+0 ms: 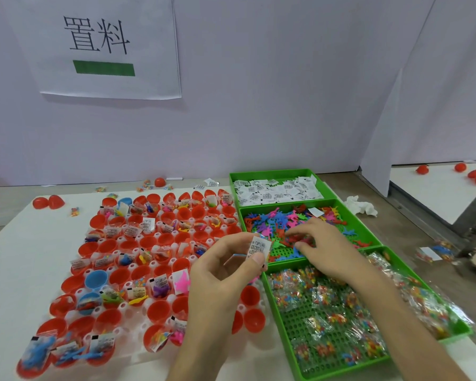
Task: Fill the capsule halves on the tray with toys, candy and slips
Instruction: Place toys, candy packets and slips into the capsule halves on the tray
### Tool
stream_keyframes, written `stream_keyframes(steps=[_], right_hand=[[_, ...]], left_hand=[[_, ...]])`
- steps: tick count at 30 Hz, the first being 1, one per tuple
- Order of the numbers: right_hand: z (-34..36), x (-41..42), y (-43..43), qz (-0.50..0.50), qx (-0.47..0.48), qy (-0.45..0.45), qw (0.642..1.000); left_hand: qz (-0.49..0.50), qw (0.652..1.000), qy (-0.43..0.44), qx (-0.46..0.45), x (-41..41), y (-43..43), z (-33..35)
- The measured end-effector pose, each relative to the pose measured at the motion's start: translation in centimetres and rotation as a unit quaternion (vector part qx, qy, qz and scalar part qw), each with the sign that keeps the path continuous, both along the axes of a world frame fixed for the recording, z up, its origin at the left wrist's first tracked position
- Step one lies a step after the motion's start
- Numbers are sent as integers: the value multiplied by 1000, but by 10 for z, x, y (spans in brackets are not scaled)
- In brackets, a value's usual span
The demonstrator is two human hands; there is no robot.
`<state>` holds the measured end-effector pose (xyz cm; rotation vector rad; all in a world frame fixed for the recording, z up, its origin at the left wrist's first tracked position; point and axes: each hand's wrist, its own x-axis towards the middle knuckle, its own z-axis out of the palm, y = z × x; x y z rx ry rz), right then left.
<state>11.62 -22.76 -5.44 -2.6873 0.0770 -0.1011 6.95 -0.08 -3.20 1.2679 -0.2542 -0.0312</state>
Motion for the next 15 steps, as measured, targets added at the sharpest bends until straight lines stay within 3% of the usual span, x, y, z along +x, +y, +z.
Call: stream_keyframes(steps=[5,12,15], right_hand=[[2,-1,-2,-41,61,-30,997],[4,-3,-2,-88,39,-108,989],[15,-7,1,-77,216,-153,961]], left_hand=[[-1,1000,-8,1,0,0,0],[4,1000,-10,3,1,0,-3],[19,1000,-8,-1,2,0,-3]])
